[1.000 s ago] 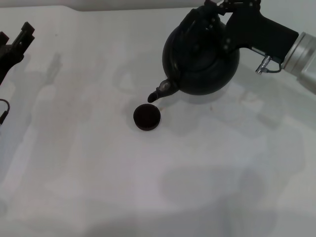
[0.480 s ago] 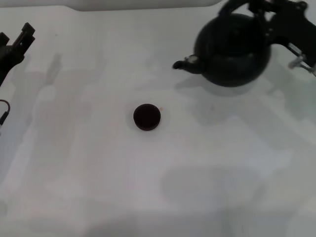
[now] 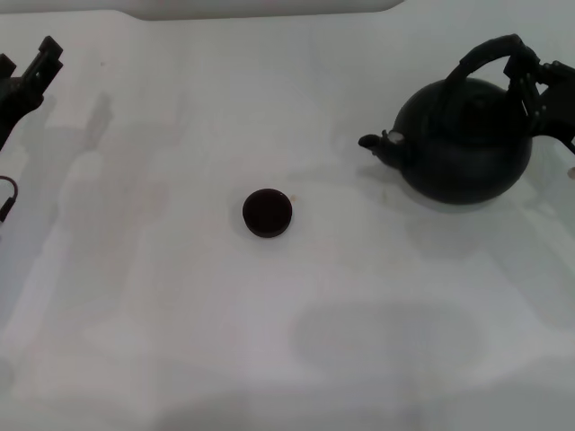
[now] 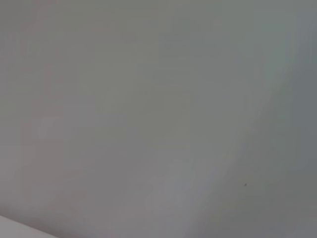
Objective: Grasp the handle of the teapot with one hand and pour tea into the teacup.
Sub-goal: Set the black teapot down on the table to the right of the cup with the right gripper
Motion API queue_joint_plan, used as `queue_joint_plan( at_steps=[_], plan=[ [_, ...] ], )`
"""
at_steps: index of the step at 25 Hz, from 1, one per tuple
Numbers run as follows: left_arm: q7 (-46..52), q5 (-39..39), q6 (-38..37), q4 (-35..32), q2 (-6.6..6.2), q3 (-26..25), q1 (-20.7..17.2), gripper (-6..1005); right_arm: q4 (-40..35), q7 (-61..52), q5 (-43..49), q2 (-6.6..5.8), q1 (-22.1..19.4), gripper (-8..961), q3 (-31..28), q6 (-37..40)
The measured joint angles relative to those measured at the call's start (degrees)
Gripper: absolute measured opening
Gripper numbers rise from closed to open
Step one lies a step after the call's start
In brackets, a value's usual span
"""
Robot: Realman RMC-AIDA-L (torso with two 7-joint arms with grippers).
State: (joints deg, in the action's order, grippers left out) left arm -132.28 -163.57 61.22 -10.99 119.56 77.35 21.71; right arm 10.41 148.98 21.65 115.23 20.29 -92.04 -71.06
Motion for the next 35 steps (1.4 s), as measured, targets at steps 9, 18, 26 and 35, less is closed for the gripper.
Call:
queue_joint_plan(
  at_steps=[9, 18, 26, 35],
  plan=[
    [0.0, 0.0, 0.1, 0.0, -0.09, 0.1, -0.2, 890, -2.0, -0.1, 0.4, 0.06, 0.0, 138, 0.9, -1.6],
    [0.0, 0.1, 0.3, 0.0, -0.12, 0.3, -0.3, 889, -2.2, 0.4, 0.5, 0.15, 0.1, 200, 2.8, -0.7],
    [0.0, 0.0, 0.3, 0.0, -0.12, 0.4, -0.5, 889, -2.2, -0.1, 0.1, 0.17, 0.1, 255, 3.6, -0.5],
    [-0.1, 0.0, 0.3, 0.0, -0.11, 0.3, -0.6, 889, -2.2, -4.1, 0.0, 0.16, -0.1, 484, 3.2, -0.5]
  ],
)
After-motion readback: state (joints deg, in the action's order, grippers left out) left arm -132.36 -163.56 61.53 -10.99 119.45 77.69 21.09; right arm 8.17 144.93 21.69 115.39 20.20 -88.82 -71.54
